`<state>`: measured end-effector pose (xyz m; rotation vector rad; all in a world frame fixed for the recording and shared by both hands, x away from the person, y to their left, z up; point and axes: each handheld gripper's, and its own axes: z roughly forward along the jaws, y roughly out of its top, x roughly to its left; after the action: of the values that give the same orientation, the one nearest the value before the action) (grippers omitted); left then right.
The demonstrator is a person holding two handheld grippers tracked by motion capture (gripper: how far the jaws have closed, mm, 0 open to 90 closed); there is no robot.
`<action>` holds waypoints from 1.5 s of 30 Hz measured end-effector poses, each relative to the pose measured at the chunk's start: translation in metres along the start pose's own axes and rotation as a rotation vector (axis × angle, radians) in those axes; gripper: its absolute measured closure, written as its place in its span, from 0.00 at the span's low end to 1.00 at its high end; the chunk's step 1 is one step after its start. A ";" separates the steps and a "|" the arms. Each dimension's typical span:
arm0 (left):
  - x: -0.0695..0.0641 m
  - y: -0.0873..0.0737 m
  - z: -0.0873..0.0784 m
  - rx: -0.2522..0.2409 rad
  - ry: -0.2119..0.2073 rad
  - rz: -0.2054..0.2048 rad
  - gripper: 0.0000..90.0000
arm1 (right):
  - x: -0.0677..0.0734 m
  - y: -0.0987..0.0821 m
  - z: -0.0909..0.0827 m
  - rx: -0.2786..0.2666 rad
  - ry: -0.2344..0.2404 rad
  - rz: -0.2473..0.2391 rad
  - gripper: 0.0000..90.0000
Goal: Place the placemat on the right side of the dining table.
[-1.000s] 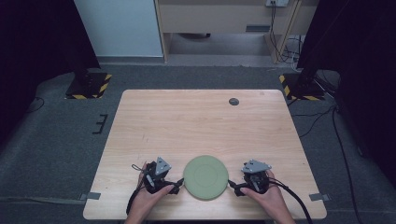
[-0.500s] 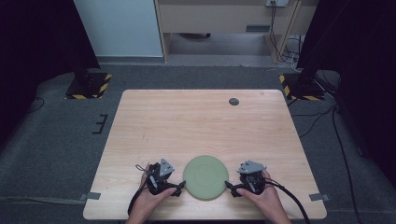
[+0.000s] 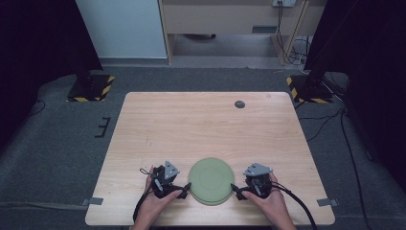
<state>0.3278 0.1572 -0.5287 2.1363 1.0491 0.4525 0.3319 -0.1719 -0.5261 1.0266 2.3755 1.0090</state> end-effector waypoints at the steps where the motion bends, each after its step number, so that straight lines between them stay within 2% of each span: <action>1: 0.001 0.000 -0.001 -0.003 -0.001 -0.003 0.03 | 0.000 0.000 -0.001 -0.002 0.003 -0.003 0.09; 4: 0.001 0.001 -0.004 -0.018 -0.006 -0.010 0.03 | 0.001 -0.001 -0.002 -0.005 0.018 0.001 0.09; 9: -0.002 0.001 -0.001 -0.011 -0.003 0.002 0.03 | 0.001 0.000 -0.001 -0.004 0.015 -0.002 0.08; 15: -0.003 0.002 0.001 -0.008 0.006 0.001 0.02 | 0.001 0.002 0.000 -0.004 -0.014 -0.005 0.08; 27: -0.004 0.005 0.005 -0.018 0.035 -0.015 0.01 | -0.001 0.003 0.002 -0.009 -0.055 0.020 0.07; 34: -0.006 0.004 0.003 -0.017 0.025 -0.005 0.03 | 0.000 0.001 0.001 -0.006 -0.025 0.015 0.09; 45: -0.006 0.006 0.006 -0.020 0.053 -0.011 0.01 | 0.000 0.003 0.003 -0.005 -0.059 0.026 0.07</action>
<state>0.3310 0.1472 -0.5283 2.1105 1.0808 0.5150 0.3350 -0.1693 -0.5258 1.0729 2.3172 0.9793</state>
